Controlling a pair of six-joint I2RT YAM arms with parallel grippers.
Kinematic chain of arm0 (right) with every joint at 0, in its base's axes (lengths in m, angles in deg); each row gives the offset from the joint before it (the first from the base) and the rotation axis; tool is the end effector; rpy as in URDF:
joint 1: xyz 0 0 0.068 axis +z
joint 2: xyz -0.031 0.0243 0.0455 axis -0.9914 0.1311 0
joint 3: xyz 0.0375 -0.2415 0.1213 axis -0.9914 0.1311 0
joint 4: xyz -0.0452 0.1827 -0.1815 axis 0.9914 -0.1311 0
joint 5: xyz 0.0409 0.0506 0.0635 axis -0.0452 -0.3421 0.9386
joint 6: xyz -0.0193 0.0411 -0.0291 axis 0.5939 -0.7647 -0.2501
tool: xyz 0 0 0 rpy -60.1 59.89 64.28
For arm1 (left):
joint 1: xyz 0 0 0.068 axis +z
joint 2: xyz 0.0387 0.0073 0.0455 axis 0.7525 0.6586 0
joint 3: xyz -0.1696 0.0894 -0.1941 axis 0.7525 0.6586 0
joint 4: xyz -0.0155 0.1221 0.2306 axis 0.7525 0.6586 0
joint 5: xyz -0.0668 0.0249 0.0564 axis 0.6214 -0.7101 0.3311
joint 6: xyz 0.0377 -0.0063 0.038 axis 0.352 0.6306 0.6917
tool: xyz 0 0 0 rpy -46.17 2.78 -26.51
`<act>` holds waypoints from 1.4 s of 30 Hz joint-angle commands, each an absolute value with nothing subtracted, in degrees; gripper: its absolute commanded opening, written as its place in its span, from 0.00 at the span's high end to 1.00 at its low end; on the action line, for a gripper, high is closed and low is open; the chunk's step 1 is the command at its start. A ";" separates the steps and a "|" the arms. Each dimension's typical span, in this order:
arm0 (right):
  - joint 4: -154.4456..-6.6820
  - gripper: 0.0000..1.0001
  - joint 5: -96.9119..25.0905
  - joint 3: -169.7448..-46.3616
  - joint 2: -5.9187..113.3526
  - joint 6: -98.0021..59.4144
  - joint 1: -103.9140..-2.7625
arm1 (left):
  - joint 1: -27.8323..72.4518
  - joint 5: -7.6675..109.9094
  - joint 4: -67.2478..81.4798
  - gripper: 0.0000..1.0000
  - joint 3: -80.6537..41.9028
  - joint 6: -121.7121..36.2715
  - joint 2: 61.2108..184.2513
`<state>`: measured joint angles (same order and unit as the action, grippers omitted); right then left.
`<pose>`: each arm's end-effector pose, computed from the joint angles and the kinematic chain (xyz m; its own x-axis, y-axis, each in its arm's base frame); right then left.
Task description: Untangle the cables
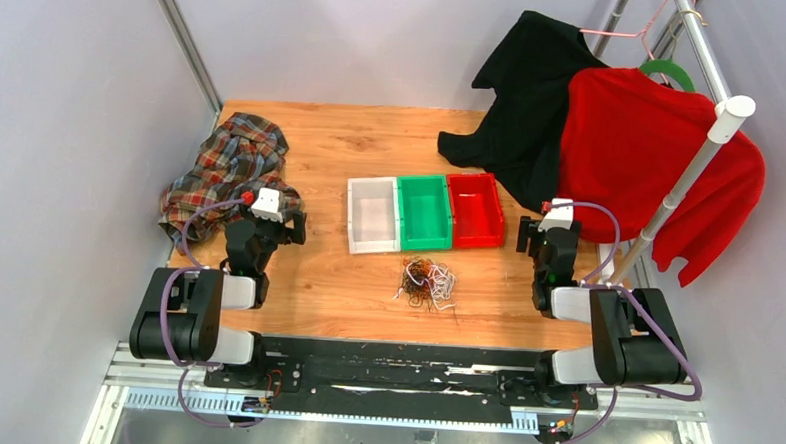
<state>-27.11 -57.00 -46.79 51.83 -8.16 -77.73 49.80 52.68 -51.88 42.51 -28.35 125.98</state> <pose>0.2352 0.0111 0.1540 -0.2171 -0.0914 -0.9719 0.1305 0.9840 -0.1217 0.2224 -0.0021 0.1530 -0.1191 0.0458 -0.9918 0.1581 0.9871 0.0266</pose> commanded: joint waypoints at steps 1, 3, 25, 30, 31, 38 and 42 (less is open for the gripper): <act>-25.43 0.22 -56.89 -46.22 51.83 -7.56 -78.77 | 49.51 51.90 -54.15 0.02 42.33 -28.03 125.81; -25.47 0.22 -56.87 -46.26 51.83 -7.58 -78.77 | 49.56 51.91 -54.15 0.02 42.33 -28.04 125.81; -60.83 0.22 -55.77 -59.69 31.41 -18.22 -77.54 | 49.50 75.16 13.95 0.02 14.30 -16.00 110.11; -65.18 0.21 -44.22 -65.10 32.54 -33.67 -77.59 | 46.90 80.59 32.65 0.02 4.13 -11.45 112.48; -69.16 0.21 -43.40 -67.02 33.21 -38.77 -77.70 | 45.86 80.57 34.45 0.02 3.50 -10.84 112.53; -82.80 0.29 -33.60 -72.60 38.59 -34.47 -68.45 | 33.85 75.18 36.44 0.02 3.11 -11.77 114.63; -81.97 0.28 -40.40 -68.92 37.45 -32.60 -57.77 | 30.01 71.59 33.94 0.02 1.78 -13.24 119.73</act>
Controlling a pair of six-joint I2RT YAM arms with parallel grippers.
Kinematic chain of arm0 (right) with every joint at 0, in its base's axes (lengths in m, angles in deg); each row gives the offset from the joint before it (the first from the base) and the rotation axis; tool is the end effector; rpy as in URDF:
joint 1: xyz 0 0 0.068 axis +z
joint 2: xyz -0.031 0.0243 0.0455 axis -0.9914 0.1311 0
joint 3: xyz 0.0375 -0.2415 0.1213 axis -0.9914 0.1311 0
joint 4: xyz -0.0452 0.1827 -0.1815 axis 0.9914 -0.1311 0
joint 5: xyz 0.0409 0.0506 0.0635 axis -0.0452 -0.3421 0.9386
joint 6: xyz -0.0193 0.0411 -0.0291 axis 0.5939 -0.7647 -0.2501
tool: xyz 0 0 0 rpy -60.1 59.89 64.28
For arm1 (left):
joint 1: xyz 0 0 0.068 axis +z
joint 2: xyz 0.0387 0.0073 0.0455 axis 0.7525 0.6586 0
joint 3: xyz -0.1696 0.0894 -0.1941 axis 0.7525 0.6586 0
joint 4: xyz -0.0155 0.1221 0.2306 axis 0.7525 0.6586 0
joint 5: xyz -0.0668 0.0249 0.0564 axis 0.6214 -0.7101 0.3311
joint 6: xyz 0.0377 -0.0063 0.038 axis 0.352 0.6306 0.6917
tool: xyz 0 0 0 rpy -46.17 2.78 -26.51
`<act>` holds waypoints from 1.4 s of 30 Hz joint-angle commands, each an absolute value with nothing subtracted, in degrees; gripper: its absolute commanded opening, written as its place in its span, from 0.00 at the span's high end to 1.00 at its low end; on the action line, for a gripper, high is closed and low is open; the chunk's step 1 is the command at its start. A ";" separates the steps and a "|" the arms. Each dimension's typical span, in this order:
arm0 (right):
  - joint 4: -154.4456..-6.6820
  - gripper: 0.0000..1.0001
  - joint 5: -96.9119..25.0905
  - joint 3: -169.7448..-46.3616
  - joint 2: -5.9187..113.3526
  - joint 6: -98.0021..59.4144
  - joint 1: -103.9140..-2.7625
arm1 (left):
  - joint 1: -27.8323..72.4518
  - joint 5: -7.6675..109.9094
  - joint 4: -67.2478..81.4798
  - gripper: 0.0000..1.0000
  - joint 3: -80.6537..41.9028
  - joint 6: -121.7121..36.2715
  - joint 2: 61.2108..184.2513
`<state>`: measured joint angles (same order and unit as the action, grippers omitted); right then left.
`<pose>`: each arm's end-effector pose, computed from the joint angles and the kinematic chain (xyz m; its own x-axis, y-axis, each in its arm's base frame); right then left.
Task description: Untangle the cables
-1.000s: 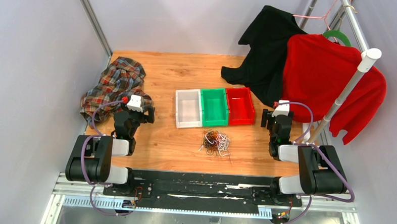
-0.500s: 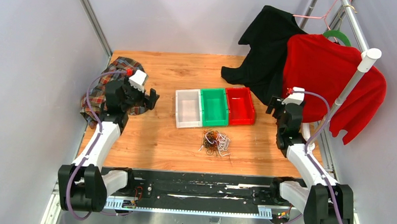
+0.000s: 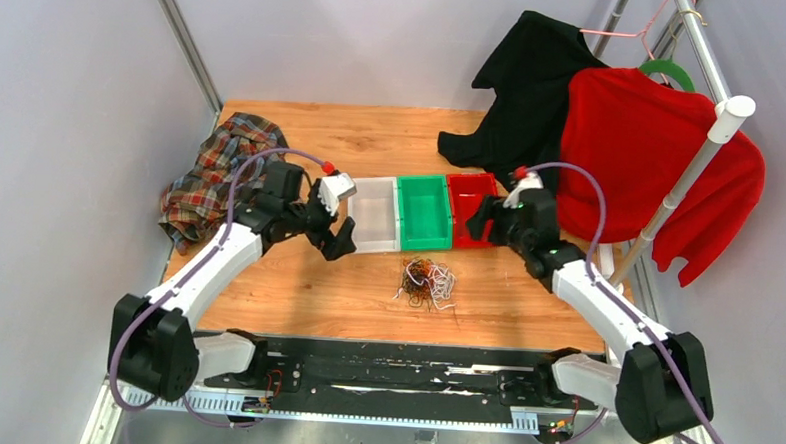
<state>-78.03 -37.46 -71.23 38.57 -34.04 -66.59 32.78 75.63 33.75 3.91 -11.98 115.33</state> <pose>0.2460 0.0738 0.2497 -0.5146 0.2336 -0.8250 -0.1884 0.9078 0.3746 0.2325 -0.0867 0.2630 -0.4271 0.4097 -0.8061 0.7926 0.5987 -0.1156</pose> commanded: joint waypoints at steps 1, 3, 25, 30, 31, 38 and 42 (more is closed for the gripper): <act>-81.57 0.28 -41.62 -68.14 37.61 -32.57 -55.43 | 29.44 70.15 32.68 0.02 1.26 -13.76 121.24; -81.22 0.29 -43.55 -67.51 38.28 -32.08 -51.15 | 28.77 68.16 30.86 0.02 0.22 -14.72 124.24; -73.03 0.68 -39.01 -68.33 50.22 -32.22 -37.54 | 26.45 45.18 15.02 0.08 -3.16 -15.46 136.94; -73.08 0.76 -38.73 -70.89 50.44 -32.05 -34.90 | 26.41 49.39 21.52 0.07 -6.31 -15.16 134.71; -73.23 0.77 -38.68 -71.23 49.97 -31.93 -34.53 | 26.49 51.95 22.91 0.06 -6.81 -15.16 133.72; -74.04 0.85 -35.67 -72.53 46.43 -31.06 -33.73 | 26.22 76.29 37.92 0.01 -9.33 -13.02 126.15; -72.97 0.88 -31.62 -72.73 45.91 -31.21 -33.75 | 24.70 82.69 38.18 0.01 -6.95 -12.15 124.03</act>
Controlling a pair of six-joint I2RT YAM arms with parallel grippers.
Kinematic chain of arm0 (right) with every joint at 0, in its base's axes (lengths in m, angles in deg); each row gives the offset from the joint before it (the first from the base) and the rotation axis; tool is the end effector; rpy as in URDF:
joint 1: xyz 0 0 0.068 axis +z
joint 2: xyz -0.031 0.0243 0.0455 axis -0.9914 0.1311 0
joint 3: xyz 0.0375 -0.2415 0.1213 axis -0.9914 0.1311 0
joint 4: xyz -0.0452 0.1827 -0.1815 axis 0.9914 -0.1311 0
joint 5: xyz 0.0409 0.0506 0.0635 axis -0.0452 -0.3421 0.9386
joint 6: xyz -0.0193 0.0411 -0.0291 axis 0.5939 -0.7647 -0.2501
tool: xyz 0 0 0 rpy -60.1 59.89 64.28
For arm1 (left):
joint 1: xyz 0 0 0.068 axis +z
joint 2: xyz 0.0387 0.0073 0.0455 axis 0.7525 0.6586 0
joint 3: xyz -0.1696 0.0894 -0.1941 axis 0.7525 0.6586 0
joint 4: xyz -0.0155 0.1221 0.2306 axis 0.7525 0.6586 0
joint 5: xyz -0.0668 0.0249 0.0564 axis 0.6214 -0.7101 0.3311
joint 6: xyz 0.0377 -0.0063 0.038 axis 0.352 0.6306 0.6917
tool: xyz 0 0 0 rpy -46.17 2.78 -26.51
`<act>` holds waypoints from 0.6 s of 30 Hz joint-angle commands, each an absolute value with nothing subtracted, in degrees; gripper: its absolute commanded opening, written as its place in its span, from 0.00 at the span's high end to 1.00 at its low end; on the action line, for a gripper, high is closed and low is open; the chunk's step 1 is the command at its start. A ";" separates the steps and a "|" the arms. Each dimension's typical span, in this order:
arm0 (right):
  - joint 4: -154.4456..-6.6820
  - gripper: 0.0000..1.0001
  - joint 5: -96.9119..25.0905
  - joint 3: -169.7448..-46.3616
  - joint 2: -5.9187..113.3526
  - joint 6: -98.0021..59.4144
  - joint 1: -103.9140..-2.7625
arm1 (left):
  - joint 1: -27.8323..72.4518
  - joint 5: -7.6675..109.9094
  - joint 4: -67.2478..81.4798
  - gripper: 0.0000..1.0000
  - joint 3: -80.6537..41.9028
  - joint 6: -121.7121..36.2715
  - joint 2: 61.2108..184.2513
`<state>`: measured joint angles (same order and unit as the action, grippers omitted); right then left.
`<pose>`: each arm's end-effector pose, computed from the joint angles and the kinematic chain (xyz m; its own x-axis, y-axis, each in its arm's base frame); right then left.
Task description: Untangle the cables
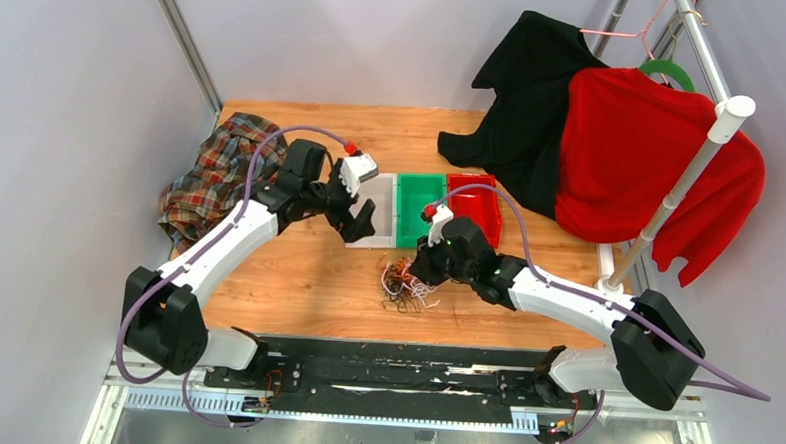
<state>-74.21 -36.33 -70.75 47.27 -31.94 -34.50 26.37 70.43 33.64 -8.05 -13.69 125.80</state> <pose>0.1823 0.2088 0.2158 -0.5906 -0.1614 -0.7907 -0.6497 0.6763 0.3472 0.2685 -0.1286 0.2845 -0.3940 0.4502 -0.8013 0.8114 0.5799 -0.0732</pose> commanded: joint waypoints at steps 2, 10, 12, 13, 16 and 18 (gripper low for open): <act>-72.20 0.88 -29.71 -72.83 45.62 -31.42 -33.59 | 23.84 84.93 38.22 0.01 -6.19 -12.39 124.76; -69.95 0.88 -24.75 -73.78 44.36 -32.55 -33.29 | 18.79 90.49 39.01 0.06 -3.76 -10.23 126.23; -69.20 0.89 -23.22 -73.82 44.48 -32.80 -33.27 | 18.12 90.57 38.89 0.07 -3.51 -9.33 126.76; -68.82 0.89 -22.52 -73.89 44.63 -32.86 -33.25 | 17.98 90.43 38.59 0.09 -3.40 -9.00 126.96; -67.93 0.89 -21.16 -74.10 45.03 -33.12 -33.07 | 17.79 91.08 36.82 0.13 -3.03 -9.07 127.74; -67.24 0.89 -19.92 -74.04 45.19 -33.49 -32.93 | 17.61 91.50 35.29 0.17 -2.43 -9.08 128.23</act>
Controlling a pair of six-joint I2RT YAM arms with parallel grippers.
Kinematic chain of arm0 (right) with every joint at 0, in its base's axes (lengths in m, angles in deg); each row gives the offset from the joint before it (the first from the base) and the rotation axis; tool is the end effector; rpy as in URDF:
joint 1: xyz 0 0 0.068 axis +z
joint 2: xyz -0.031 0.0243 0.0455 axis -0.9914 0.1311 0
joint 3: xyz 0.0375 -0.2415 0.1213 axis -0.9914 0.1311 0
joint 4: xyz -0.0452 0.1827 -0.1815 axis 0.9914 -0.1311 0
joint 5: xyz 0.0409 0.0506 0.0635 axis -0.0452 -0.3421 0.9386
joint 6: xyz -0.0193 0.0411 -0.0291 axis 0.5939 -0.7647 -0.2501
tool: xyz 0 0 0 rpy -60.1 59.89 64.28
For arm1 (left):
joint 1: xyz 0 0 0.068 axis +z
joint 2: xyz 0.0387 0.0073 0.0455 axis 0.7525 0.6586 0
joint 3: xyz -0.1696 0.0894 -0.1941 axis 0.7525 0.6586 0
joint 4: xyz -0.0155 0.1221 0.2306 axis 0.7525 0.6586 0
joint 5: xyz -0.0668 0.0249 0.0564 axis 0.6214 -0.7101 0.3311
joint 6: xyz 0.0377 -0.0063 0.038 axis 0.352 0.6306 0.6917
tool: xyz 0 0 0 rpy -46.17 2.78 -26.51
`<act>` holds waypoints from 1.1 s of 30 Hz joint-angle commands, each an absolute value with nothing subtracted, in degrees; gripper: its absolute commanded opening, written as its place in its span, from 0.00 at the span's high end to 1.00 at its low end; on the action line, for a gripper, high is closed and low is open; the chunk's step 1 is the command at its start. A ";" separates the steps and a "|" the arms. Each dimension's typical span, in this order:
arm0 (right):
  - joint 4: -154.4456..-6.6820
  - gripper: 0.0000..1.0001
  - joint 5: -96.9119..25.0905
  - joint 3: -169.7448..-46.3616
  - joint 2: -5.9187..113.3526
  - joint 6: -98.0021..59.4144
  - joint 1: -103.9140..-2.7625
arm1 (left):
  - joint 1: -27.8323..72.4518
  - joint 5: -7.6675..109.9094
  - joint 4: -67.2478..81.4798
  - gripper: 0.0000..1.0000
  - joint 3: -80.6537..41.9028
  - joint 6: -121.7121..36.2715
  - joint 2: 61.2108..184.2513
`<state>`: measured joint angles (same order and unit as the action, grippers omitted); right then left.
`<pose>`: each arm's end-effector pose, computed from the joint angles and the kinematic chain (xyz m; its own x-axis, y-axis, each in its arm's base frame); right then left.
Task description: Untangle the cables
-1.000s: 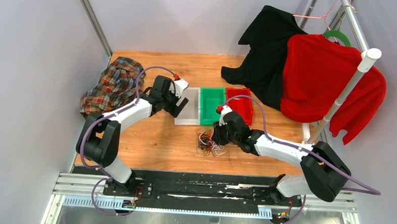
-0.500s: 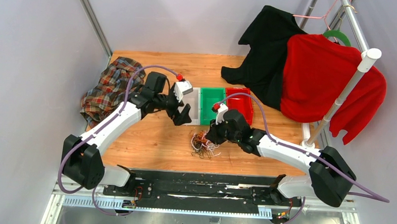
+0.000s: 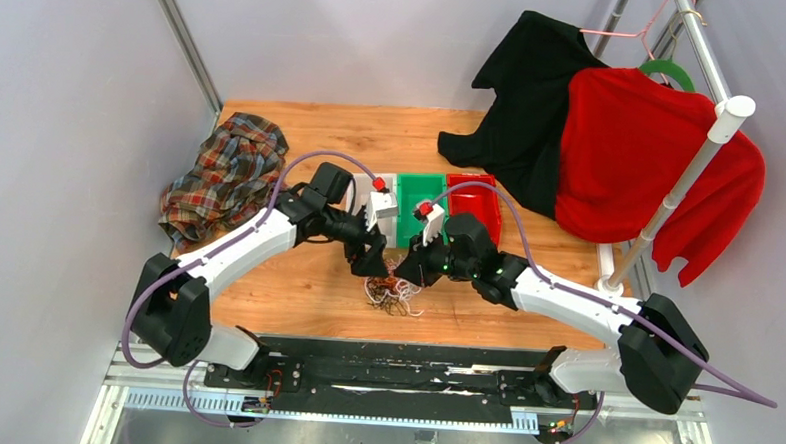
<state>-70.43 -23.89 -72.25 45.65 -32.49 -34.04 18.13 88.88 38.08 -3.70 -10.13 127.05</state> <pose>0.1764 0.2168 0.2389 -0.5612 -0.1470 -0.8145 -0.7630 0.4732 0.4403 0.2298 -0.1660 0.2539 -0.3702 0.5090 -0.7771 0.9289 0.2027 -0.3098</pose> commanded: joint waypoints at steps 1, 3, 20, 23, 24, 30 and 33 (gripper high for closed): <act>-67.12 0.89 -19.53 -74.15 45.27 -33.62 -32.87 | 17.51 91.53 34.45 0.20 -2.14 -9.08 128.49; -66.97 0.89 -19.09 -74.34 45.47 -33.86 -32.81 | 17.39 92.66 33.43 0.27 -1.53 -9.04 129.06; -71.46 0.71 -37.31 -66.05 38.60 -33.44 -32.77 | 16.82 87.48 36.91 0.96 -2.39 -14.10 123.96; -71.46 0.63 -39.72 -65.98 36.73 -33.37 -32.69 | 16.82 87.62 38.04 0.96 -2.63 -15.44 122.67; -70.68 0.59 -40.15 -65.86 36.15 -33.34 -32.52 | 16.82 87.60 38.05 0.96 -2.58 -16.17 122.34; -65.58 0.48 -39.63 -67.21 37.12 -33.21 -31.34 | 16.80 86.80 38.26 0.96 -2.27 -17.56 121.43; -64.10 0.54 -38.81 -67.85 39.71 -33.58 -30.73 | 16.82 86.67 38.93 0.97 -2.63 -17.17 121.26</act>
